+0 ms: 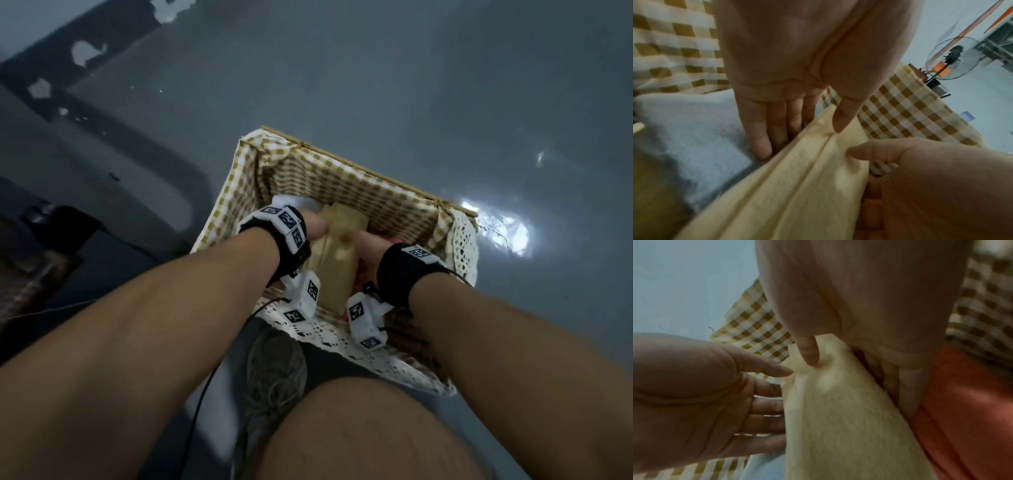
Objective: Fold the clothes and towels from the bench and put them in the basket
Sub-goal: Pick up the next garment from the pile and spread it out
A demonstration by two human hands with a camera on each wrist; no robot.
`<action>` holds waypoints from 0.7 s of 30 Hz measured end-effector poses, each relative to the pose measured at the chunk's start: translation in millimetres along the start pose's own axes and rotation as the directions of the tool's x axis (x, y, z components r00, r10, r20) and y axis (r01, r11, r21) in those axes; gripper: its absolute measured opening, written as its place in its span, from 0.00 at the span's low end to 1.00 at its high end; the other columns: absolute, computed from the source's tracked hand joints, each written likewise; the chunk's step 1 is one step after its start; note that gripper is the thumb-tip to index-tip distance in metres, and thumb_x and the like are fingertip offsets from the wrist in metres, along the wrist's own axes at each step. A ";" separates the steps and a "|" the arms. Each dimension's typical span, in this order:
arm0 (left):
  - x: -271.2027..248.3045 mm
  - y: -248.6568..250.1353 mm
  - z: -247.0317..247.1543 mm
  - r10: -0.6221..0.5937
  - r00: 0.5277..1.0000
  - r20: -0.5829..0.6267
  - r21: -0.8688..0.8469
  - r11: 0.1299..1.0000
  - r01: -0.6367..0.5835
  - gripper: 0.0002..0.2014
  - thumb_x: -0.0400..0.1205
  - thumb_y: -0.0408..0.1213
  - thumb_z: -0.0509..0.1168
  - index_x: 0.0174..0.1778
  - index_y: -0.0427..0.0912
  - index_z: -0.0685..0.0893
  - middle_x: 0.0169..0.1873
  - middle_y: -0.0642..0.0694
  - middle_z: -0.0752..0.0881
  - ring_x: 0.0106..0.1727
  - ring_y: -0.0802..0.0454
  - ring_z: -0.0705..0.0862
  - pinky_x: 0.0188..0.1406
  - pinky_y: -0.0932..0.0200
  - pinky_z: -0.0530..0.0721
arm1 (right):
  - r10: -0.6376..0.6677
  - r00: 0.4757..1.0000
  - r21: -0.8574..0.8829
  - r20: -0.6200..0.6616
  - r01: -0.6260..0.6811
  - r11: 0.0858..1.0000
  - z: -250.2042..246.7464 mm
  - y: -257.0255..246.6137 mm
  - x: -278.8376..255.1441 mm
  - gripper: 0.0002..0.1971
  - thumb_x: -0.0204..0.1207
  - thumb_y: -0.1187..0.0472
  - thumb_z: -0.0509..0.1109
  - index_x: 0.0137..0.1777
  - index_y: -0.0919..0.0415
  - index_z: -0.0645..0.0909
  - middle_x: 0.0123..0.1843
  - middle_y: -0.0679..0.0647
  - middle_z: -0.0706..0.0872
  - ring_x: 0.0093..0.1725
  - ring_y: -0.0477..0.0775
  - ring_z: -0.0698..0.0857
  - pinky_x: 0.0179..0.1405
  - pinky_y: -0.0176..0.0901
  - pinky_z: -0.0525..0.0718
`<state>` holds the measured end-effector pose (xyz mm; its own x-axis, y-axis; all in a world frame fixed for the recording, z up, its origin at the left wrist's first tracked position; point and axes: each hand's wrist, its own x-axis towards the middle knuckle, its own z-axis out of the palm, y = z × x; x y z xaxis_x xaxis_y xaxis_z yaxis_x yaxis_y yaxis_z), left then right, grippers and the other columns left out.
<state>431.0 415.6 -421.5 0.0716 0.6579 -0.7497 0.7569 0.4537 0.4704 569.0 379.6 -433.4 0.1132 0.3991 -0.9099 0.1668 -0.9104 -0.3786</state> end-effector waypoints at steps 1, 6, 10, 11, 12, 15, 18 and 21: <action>0.1 0.1 -2.8 0.002 1.000 -0.002 -0.038 0.999 -0.002 0.17 0.88 0.42 0.60 0.32 0.48 0.70 0.36 0.48 0.75 0.51 0.46 0.76 0.61 0.48 0.81 | -0.005 1.000 -0.030 -0.011 0.004 1.000 -2.8 -2.7 -2.6 0.37 0.82 0.45 0.69 0.85 0.61 0.63 0.78 0.68 0.74 0.70 0.74 0.79 0.66 0.71 0.82; -41.4 15.3 -39.6 0.072 0.993 -0.096 -0.247 0.964 -0.094 0.09 0.87 0.38 0.61 0.41 0.43 0.79 0.39 0.48 0.84 0.34 0.52 0.84 0.24 0.62 0.81 | -0.166 0.985 -0.230 -0.052 0.150 0.961 -9.8 -29.5 -38.7 0.31 0.84 0.46 0.65 0.81 0.64 0.70 0.72 0.64 0.80 0.62 0.67 0.85 0.63 0.61 0.86; -99.1 15.6 -81.6 0.213 0.959 -0.185 -0.271 0.927 -0.258 0.07 0.84 0.36 0.63 0.43 0.40 0.84 0.40 0.43 0.89 0.33 0.50 0.86 0.29 0.63 0.77 | -0.414 0.907 -0.438 0.080 0.405 0.802 17.9 -66.7 -106.7 0.18 0.77 0.43 0.69 0.57 0.56 0.84 0.48 0.54 0.89 0.39 0.53 0.86 0.41 0.42 0.80; -118.5 10.5 -92.1 0.259 0.941 -0.219 -0.227 0.924 -0.307 0.08 0.83 0.35 0.63 0.42 0.39 0.85 0.37 0.42 0.88 0.32 0.50 0.86 0.29 0.62 0.76 | -0.462 0.876 -0.463 0.137 0.469 0.752 30.5 -74.8 -126.6 0.13 0.75 0.45 0.69 0.50 0.54 0.84 0.43 0.52 0.90 0.37 0.53 0.87 0.38 0.40 0.79; -139.2 3.1 -103.2 0.287 0.922 -0.259 -0.178 0.924 -0.338 0.09 0.83 0.35 0.63 0.42 0.37 0.86 0.36 0.41 0.88 0.32 0.48 0.86 0.30 0.60 0.78 | -0.501 0.842 -0.489 0.199 0.529 0.694 44.6 -82.6 -145.6 0.08 0.76 0.50 0.68 0.46 0.53 0.84 0.40 0.51 0.89 0.36 0.52 0.87 0.35 0.38 0.78; -197.9 -34.0 -139.2 0.315 0.853 -0.415 -0.091 0.919 -0.384 0.11 0.84 0.38 0.62 0.48 0.37 0.88 0.44 0.40 0.92 0.42 0.43 0.92 0.40 0.55 0.84 | -0.571 0.742 -0.505 0.351 0.664 0.552 91.0 -101.1 -197.5 0.07 0.80 0.62 0.65 0.47 0.59 0.85 0.40 0.53 0.92 0.37 0.53 0.89 0.37 0.41 0.84; -255.3 -91.1 -174.1 0.293 0.787 -0.544 -0.051 0.924 -0.380 0.06 0.83 0.41 0.65 0.48 0.47 0.87 0.45 0.46 0.92 0.45 0.47 0.92 0.49 0.50 0.89 | -0.572 0.662 -0.516 0.484 0.744 0.424 148.3 -108.5 -245.9 0.08 0.84 0.55 0.66 0.49 0.56 0.84 0.51 0.55 0.92 0.46 0.55 0.91 0.49 0.45 0.84; -307.3 -159.1 -196.1 0.241 0.708 -0.664 0.082 0.964 -0.252 0.09 0.81 0.46 0.66 0.55 0.50 0.87 0.51 0.50 0.91 0.52 0.49 0.89 0.57 0.52 0.85 | -0.564 0.591 -0.462 0.577 0.806 0.371 214.6 -104.4 -283.0 0.06 0.84 0.56 0.68 0.47 0.57 0.83 0.46 0.56 0.90 0.37 0.53 0.87 0.39 0.37 0.82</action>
<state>161.2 259.1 -174.7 -0.1979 0.9742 -0.1087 0.7649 0.2228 0.6044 309.4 338.3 -172.8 -0.5927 0.6861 -0.4219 0.6055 0.0340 -0.7951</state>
